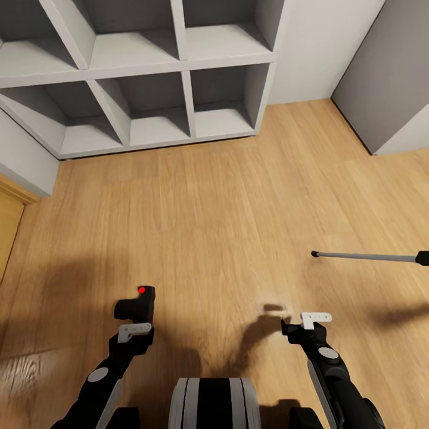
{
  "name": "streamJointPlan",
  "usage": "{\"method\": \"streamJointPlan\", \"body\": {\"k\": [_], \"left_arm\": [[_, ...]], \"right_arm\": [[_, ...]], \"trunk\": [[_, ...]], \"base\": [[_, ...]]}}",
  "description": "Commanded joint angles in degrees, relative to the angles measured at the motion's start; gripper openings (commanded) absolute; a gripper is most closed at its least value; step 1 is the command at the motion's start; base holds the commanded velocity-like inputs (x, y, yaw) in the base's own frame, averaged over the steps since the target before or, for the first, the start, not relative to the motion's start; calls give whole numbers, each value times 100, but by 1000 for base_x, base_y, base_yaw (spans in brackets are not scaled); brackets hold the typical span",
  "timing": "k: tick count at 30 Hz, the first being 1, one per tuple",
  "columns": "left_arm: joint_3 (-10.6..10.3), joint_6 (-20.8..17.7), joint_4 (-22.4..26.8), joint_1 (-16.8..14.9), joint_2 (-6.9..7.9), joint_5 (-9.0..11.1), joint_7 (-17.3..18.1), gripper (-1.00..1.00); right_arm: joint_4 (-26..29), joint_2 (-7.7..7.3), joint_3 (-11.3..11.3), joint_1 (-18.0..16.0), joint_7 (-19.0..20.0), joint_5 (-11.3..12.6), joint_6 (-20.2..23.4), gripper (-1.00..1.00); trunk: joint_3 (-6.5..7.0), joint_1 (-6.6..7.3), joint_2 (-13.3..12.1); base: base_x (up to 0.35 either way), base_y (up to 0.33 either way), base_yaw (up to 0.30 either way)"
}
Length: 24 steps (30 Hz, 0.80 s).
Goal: Attach the digital camera to the camera tripod in the bedroom.
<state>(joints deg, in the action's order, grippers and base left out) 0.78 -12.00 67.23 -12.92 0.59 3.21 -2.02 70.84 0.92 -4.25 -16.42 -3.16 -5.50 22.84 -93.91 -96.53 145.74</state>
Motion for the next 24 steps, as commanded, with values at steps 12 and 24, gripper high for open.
{"method": "streamJointPlan", "body": {"k": [12,24], "left_arm": [[7,-11,-32,0,33,38,-26,100],[10,7,-130,0,34,37,-27,100]], "right_arm": [[8,5,-5,-1,8,-57,36,100],[0,8,-6,-1,8,-57,36,100]], "trunk": [[-3,1,1],[-3,1,1]], "base": [[0,0,0],[0,0,0]]}}
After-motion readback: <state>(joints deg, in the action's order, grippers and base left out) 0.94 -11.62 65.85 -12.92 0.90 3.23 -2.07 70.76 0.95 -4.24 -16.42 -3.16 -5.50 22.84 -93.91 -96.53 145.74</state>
